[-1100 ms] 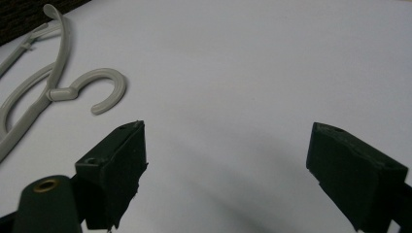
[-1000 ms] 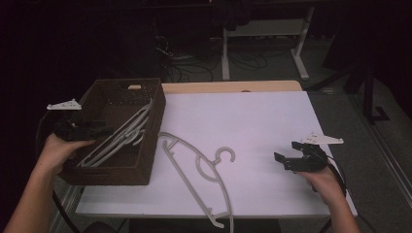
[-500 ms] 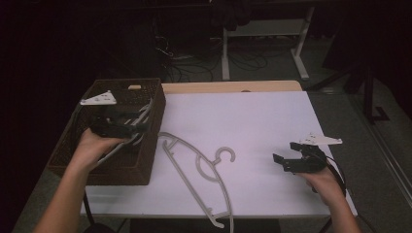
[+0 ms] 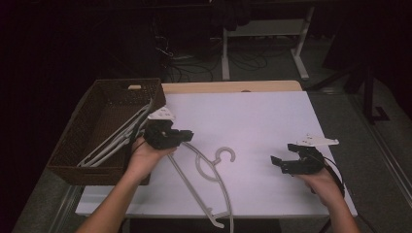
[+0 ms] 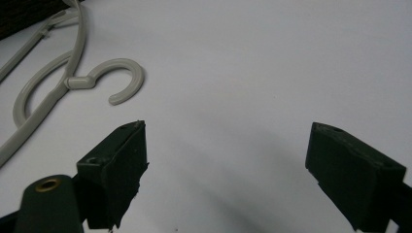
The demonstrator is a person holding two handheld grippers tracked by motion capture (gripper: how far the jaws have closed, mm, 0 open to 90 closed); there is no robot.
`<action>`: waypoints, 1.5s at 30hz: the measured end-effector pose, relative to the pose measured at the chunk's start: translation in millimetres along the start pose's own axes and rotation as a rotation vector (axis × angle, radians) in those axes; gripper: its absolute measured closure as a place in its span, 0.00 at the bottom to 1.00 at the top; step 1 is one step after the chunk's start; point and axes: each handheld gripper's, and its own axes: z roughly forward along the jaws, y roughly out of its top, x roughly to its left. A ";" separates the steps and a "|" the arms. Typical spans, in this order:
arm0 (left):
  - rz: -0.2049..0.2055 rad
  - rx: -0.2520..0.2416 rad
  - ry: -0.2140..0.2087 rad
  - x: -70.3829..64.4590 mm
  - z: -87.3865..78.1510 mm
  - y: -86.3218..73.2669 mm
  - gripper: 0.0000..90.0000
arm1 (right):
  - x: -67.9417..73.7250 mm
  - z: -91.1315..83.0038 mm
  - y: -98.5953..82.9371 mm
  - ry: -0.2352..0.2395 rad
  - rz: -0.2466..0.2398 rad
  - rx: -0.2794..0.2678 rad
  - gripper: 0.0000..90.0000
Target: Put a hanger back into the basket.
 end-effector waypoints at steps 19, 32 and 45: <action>-0.091 0.207 0.192 28.7 78.6 -50.5 1.00 | 0.6 0.3 -0.1 0.004 -0.010 0.000 0.16; -0.066 0.159 0.206 33.0 100.2 -32.9 1.00 | -0.4 0.9 0.1 0.007 -0.005 0.000 0.17; -0.012 0.144 0.156 35.6 149.0 4.1 1.00 | -1.4 0.4 0.4 0.013 -0.003 -0.003 0.17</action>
